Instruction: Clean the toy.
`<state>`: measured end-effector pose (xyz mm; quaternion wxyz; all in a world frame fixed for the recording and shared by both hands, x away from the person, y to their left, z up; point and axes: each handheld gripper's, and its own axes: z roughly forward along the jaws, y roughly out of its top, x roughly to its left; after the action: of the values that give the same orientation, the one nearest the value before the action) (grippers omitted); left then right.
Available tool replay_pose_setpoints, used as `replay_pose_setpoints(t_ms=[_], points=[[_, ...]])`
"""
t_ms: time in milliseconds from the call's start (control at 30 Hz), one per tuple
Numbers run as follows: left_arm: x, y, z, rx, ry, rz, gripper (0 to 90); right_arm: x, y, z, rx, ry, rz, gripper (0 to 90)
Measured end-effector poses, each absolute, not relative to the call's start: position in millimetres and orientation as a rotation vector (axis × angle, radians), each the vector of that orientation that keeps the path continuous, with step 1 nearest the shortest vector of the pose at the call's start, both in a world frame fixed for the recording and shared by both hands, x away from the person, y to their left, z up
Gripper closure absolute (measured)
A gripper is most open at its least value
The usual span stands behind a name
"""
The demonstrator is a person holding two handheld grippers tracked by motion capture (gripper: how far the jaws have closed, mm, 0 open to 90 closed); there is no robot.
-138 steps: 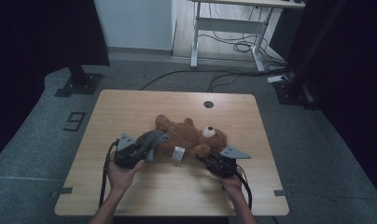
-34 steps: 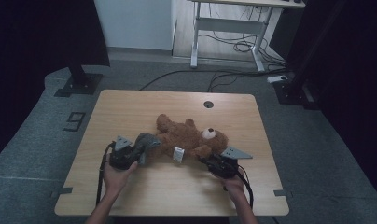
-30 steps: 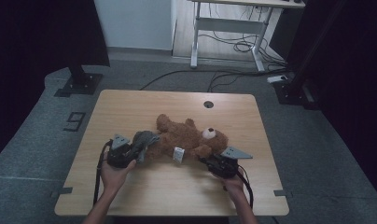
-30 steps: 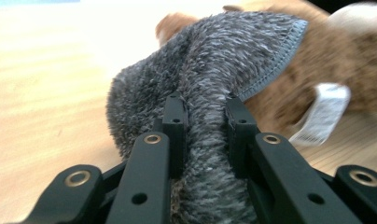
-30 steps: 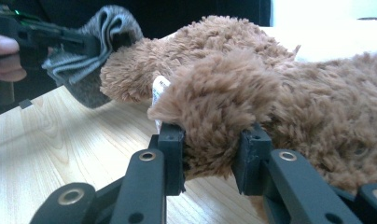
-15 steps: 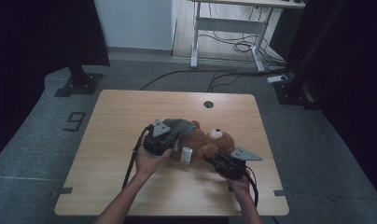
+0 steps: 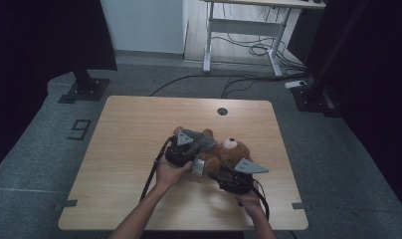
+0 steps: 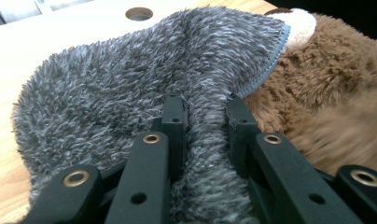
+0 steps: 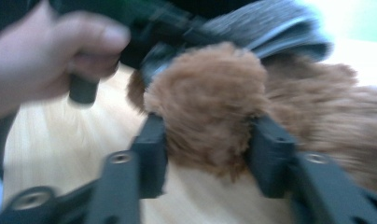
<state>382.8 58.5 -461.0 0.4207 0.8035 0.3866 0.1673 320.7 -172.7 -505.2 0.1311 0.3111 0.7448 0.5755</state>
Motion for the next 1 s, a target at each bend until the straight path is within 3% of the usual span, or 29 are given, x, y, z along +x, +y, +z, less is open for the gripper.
replay_pose_setpoints(t_ms=[133, 433, 567, 733, 800, 1000], points=[[380, 58, -462, 2.026, 0.962, 0.438, 73.6, 316, -181, -498, 0.902, 2.140, 1.677, 32.8], [374, 61, -467, 2.005, 0.968, 0.432, 73.7, 319, -240, -488, 1.078, 1.967, 1.577, 23.5], [371, 63, -468, 2.004, 0.970, 0.429, 73.7, 332, -248, -497, 1.204, 1.928, 1.531, 14.4], [366, 65, -470, 1.994, 0.974, 0.419, 73.7, 348, -249, -517, 1.346, 1.955, 1.447, 9.8], [366, 65, -470, 1.992, 0.975, 0.417, 73.7, 353, -253, -526, 1.392, 1.977, 1.489, 11.2], [360, 65, -465, 1.997, 0.978, 0.412, 73.8, 351, -254, -530, 1.346, 2.001, 1.531, 40.0]])
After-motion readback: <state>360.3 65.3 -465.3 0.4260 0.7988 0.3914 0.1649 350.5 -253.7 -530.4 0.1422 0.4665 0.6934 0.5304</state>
